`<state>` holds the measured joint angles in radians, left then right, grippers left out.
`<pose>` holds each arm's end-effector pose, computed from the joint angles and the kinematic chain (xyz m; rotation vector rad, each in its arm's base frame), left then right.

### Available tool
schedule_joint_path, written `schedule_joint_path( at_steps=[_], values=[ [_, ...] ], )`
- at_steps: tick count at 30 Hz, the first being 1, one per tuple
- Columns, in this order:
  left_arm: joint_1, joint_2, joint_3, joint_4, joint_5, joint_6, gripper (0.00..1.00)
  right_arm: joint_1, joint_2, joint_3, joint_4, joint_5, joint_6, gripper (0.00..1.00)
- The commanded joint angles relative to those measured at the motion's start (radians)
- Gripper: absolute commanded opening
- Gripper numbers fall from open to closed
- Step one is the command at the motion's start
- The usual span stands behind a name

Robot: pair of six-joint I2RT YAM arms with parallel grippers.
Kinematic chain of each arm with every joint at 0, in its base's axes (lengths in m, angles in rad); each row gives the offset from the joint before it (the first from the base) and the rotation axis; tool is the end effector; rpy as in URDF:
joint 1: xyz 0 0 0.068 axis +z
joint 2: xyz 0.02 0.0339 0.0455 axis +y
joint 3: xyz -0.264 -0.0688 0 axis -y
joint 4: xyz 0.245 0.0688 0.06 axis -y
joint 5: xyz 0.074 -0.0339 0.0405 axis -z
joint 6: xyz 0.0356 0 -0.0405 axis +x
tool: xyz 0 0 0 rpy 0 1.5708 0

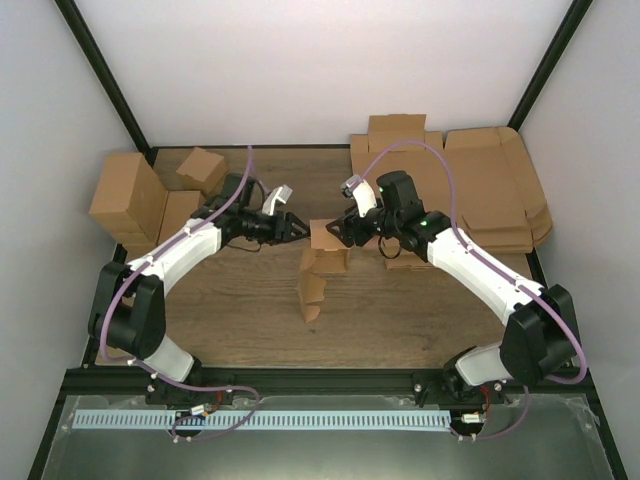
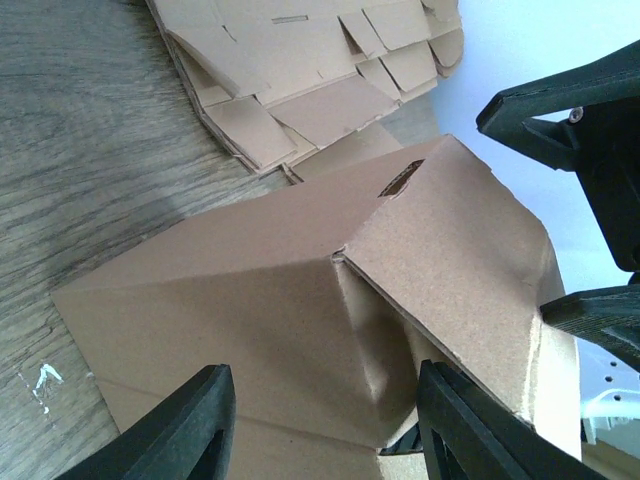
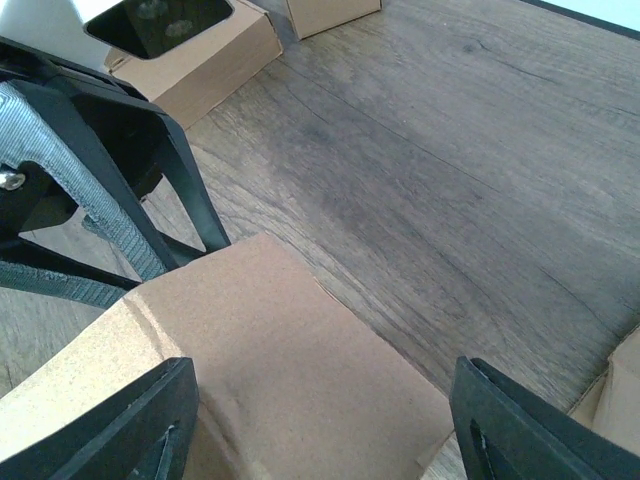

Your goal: Fold the paper box

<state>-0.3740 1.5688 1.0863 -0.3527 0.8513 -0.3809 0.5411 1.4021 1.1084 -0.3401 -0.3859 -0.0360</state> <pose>0.2972 -0.1454 0.2447 0.4152 2.4263 -1.3663 0.2620 0.1731 0.2969 -0.8457 2.0745 0.7037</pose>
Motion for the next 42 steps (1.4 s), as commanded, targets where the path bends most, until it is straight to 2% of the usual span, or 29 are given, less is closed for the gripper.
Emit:
schedule_joint_path(
  at_steps=[1,12,15,17,20,24,28,33,37,42],
  values=[
    [-0.005,-0.005,0.044,-0.024,0.014,0.031,0.53,0.008,-0.004,0.037,-0.014,0.008,0.013,0.73],
    [-0.006,-0.096,0.124,-0.183,-0.119,0.068,0.63,0.007,0.025,0.045,0.01,-0.03,0.069,0.72],
    [-0.021,-0.158,0.146,-0.276,-0.183,0.097,0.74,0.008,0.036,0.051,0.01,-0.038,0.08,0.72],
    [-0.071,-0.183,0.178,-0.359,-0.301,0.124,0.82,0.007,0.039,0.053,0.013,-0.042,0.086,0.72],
    [-0.214,-0.191,0.229,-0.455,-0.474,0.128,0.89,0.008,0.045,0.054,0.016,-0.051,0.09,0.72],
    [-0.37,-0.181,0.279,-0.527,-0.693,0.088,0.93,0.008,0.048,0.054,0.016,-0.057,0.093,0.72],
    [-0.477,-0.137,0.342,-0.625,-0.958,0.052,0.95,0.008,0.047,0.055,0.015,-0.055,0.091,0.72],
    [-0.574,-0.052,0.432,-0.759,-1.211,0.006,0.99,0.008,0.051,0.058,0.016,-0.06,0.092,0.72],
    [-0.609,-0.015,0.44,-0.774,-1.232,-0.004,1.0,0.007,0.055,0.059,0.017,-0.062,0.093,0.72],
    [-0.612,-0.019,0.405,-0.751,-1.213,-0.008,0.94,0.007,0.059,0.063,0.015,-0.062,0.09,0.72]
  ],
)
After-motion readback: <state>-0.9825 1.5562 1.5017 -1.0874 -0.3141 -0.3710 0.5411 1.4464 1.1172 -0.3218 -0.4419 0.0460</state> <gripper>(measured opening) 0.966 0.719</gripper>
